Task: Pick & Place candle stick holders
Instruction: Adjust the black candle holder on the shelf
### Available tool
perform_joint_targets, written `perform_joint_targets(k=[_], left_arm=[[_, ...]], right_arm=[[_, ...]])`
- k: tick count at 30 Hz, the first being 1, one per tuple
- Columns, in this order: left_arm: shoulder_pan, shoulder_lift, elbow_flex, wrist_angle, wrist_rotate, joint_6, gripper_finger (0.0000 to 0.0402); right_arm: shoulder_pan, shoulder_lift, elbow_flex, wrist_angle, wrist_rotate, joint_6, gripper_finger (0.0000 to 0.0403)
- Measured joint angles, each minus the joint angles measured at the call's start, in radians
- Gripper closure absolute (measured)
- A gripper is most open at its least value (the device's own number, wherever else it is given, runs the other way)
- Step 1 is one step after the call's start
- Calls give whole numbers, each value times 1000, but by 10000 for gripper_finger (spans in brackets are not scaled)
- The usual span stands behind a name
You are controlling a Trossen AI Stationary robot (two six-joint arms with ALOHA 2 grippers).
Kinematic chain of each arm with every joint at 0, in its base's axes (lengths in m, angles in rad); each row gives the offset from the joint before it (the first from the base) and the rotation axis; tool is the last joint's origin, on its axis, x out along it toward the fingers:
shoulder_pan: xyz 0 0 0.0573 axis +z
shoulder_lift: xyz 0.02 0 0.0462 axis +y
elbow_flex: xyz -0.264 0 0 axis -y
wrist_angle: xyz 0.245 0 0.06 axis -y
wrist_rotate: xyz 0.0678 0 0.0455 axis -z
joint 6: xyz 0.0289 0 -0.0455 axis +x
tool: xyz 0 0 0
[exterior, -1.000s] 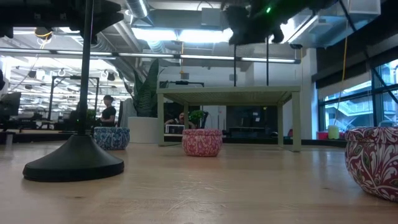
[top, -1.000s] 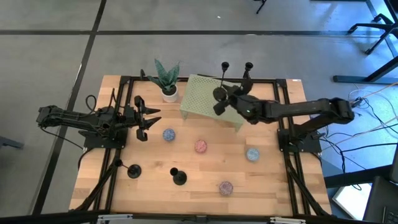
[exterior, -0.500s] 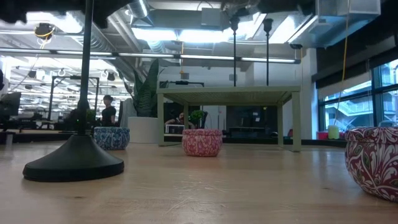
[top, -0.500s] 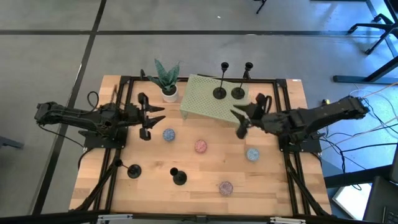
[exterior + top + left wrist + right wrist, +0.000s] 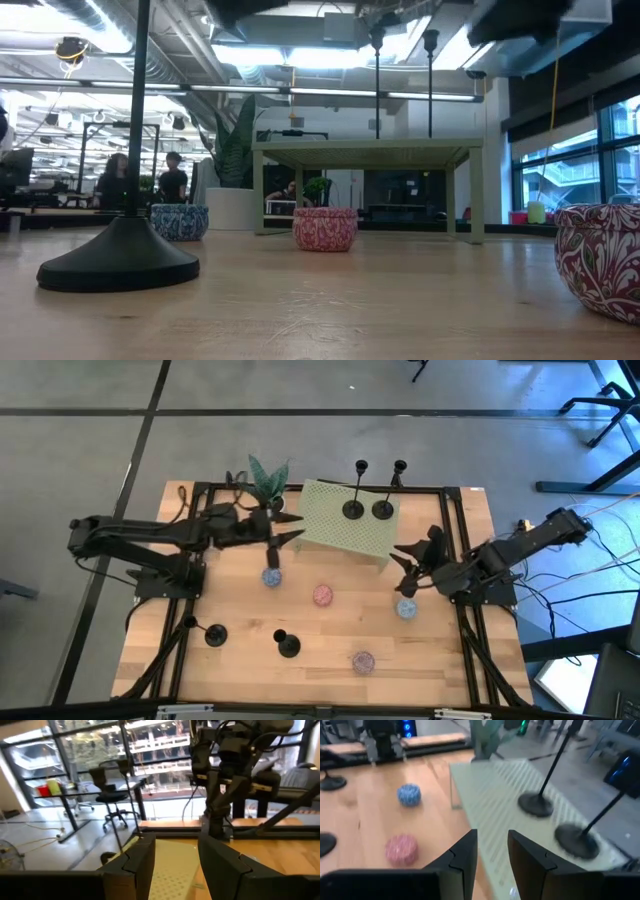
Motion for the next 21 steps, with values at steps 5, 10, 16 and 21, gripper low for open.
perform_joint_targets(k=[5, 10, 16, 21], left_arm=[[66, 134, 74, -1, 69, -16, 256], [143, 263, 152, -1, 76, -18, 256], [197, 387, 224, 1, 105, 18, 256], [232, 478, 246, 0, 205, 33, 256]], right_arm=[[20, -81, -116, 10, -25, 14, 291], [20, -197, -178, 24, -51, 6, 290], [20, -362, -308, 39, -93, -24, 290], [20, -481, -356, 72, -102, -28, 290]])
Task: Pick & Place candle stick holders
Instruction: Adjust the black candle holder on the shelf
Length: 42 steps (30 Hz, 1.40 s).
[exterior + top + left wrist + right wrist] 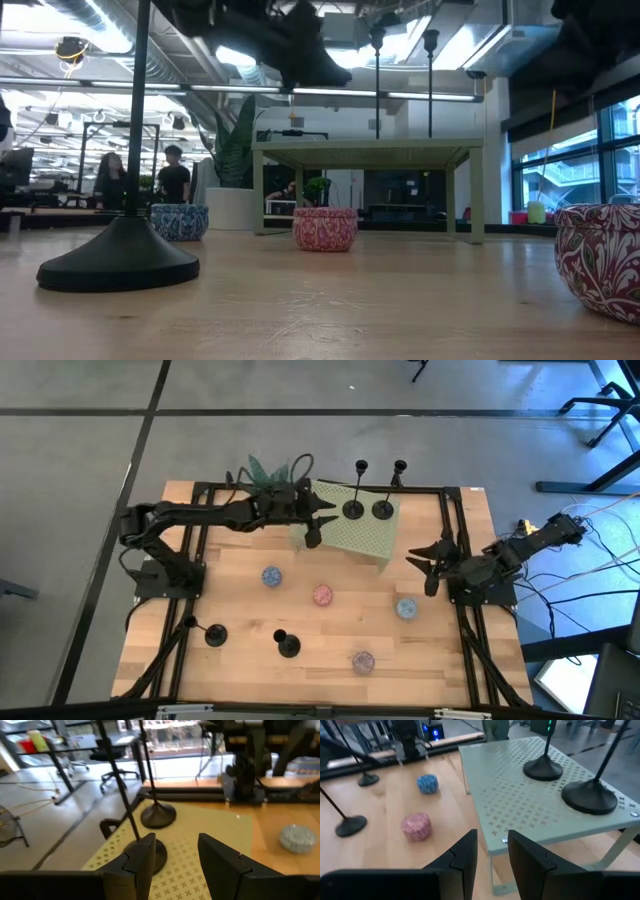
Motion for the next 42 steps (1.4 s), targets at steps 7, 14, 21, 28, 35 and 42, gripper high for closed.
perform_joint_targets(k=[7, 14, 21, 28, 35, 42], left_arm=[[44, 108, 53, 61, 12, -32, 256], [68, 186, 145, 84, 13, -99, 256], [74, 258, 213, 83, 29, -103, 256], [81, 315, 264, 89, 12, -103, 256], [81, 319, 269, 104, -15, -103, 262], [81, 319, 269, 130, -7, -78, 328]], right_arm=[[0, -67, 0, 30, 1, -37, 290], [0, -68, 0, 40, 1, -65, 290], [0, -67, 0, 40, 1, -83, 290], [0, -67, 0, 40, 1, -83, 290], [0, -67, 0, 40, 1, -83, 290], [0, -67, 0, 40, 1, -96, 290]])
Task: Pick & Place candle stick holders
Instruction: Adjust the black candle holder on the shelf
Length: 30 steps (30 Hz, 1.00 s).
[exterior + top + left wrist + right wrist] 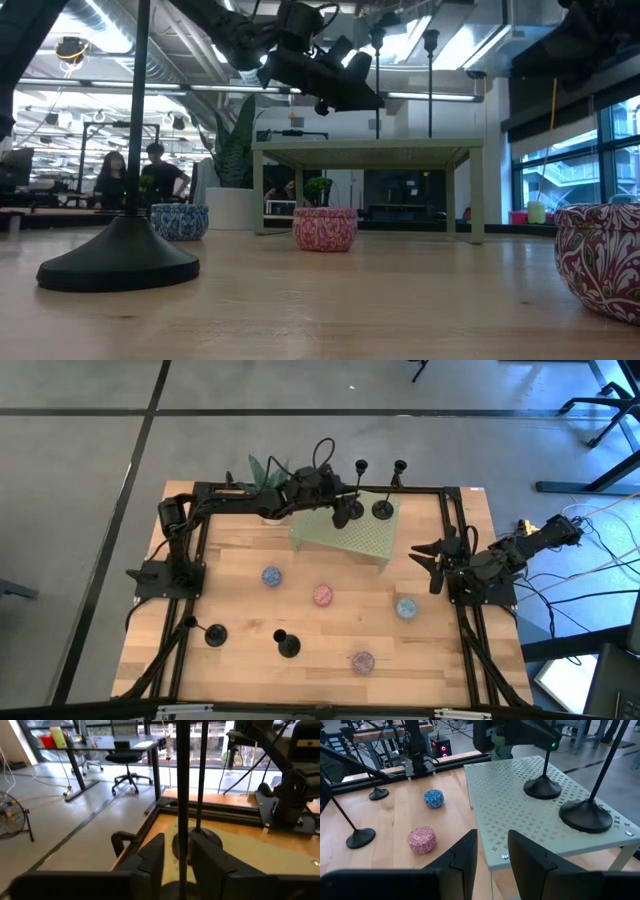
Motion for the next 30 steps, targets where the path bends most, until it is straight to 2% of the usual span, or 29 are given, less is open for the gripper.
perform_joint_targets(k=[5, 22, 30], left_arm=[[0, 0, 0, 66, 1, -9, 388], [-2, 0, -1, 139, -1, -34, 387], [-3, 22, -3, 166, -9, -51, 387]], right_arm=[[0, 0, 0, 0, 0, -9, 290], [0, 0, 0, 0, 0, -11, 290], [0, 0, 0, 102, 0, -128, 290]])
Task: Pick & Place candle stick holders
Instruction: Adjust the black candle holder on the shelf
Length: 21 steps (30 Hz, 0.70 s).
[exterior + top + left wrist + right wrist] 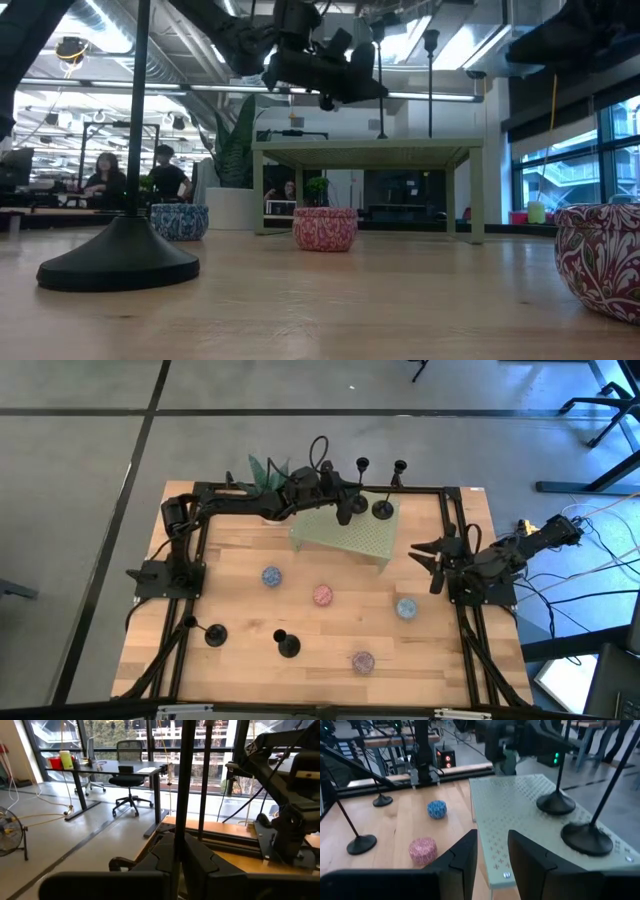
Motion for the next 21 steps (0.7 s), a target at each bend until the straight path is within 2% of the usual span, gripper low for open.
perform_joint_targets(k=[14, 21], left_arm=[[8, 46, 2, 39, 9, -15, 382], [7, 46, 2, 39, 59, -8, 375]], right_arm=[[0, 0, 0, 29, 0, -78, 290], [-1, 0, 0, 29, 0, -91, 290]])
